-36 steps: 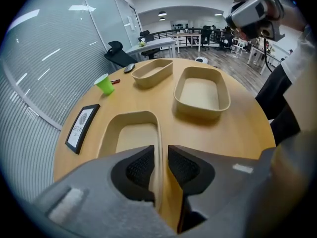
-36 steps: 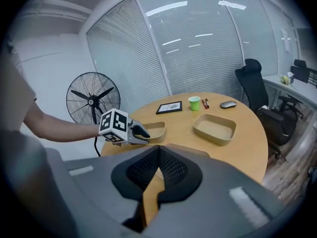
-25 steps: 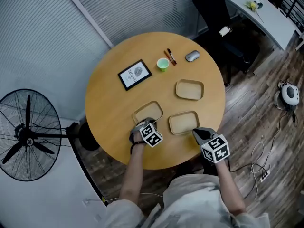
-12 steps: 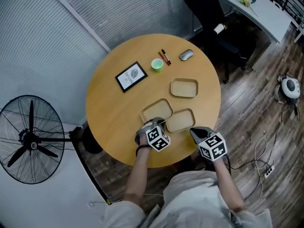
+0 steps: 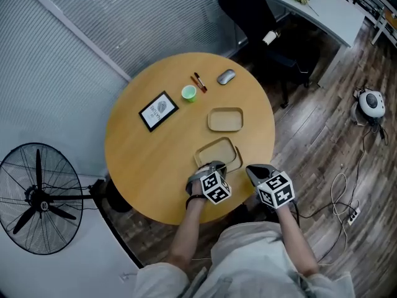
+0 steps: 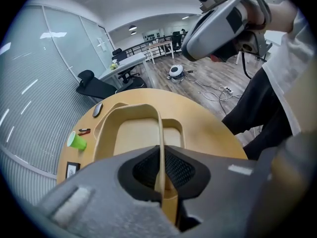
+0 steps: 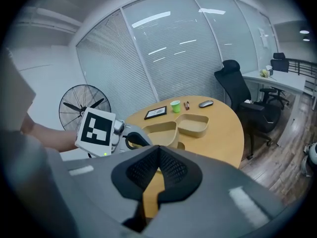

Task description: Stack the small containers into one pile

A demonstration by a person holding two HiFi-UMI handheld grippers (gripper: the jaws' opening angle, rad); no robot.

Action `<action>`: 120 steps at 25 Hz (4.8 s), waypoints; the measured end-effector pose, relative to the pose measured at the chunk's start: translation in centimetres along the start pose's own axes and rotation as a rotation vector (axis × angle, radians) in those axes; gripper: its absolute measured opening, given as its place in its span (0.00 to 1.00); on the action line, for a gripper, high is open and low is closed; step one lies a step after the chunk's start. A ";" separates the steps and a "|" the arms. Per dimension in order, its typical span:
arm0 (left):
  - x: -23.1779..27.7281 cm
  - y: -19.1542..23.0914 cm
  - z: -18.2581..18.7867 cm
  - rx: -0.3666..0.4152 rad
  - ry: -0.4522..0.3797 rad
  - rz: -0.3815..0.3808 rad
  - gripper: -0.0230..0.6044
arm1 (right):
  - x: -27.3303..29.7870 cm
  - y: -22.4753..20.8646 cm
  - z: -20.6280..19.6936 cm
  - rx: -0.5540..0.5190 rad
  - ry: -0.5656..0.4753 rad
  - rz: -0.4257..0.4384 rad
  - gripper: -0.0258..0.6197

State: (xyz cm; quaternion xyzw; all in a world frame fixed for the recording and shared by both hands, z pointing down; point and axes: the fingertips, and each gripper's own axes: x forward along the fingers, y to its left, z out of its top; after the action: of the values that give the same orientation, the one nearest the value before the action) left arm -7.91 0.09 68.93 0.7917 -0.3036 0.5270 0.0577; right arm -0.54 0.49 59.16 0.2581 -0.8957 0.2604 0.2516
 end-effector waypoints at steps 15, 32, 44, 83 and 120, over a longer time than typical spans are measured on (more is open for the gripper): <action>2.3 -4.2 0.3 0.056 0.078 -0.075 0.07 | -1.8 -2.8 -0.2 0.038 -0.013 -0.017 0.04; 1.9 -5.1 0.7 -0.054 -0.004 -0.162 0.18 | -1.1 -3.1 -0.8 0.055 -0.006 -0.022 0.04; -1.9 4.4 1.4 0.029 -0.077 -0.063 0.18 | 0.5 -2.0 -1.9 0.116 -0.027 -0.034 0.04; 13.2 11.2 3.6 0.296 0.130 -0.244 0.10 | 4.9 -7.9 1.0 0.003 0.154 0.070 0.04; 0.0 -0.2 2.1 0.053 0.030 -0.023 0.06 | 3.8 0.7 -3.4 0.003 0.086 0.104 0.04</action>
State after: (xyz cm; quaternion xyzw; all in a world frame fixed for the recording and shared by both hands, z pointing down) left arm -6.16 -0.60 68.04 0.7883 -0.2795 0.5461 0.0474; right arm -2.70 1.78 63.61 0.2001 -0.8958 0.2853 0.2759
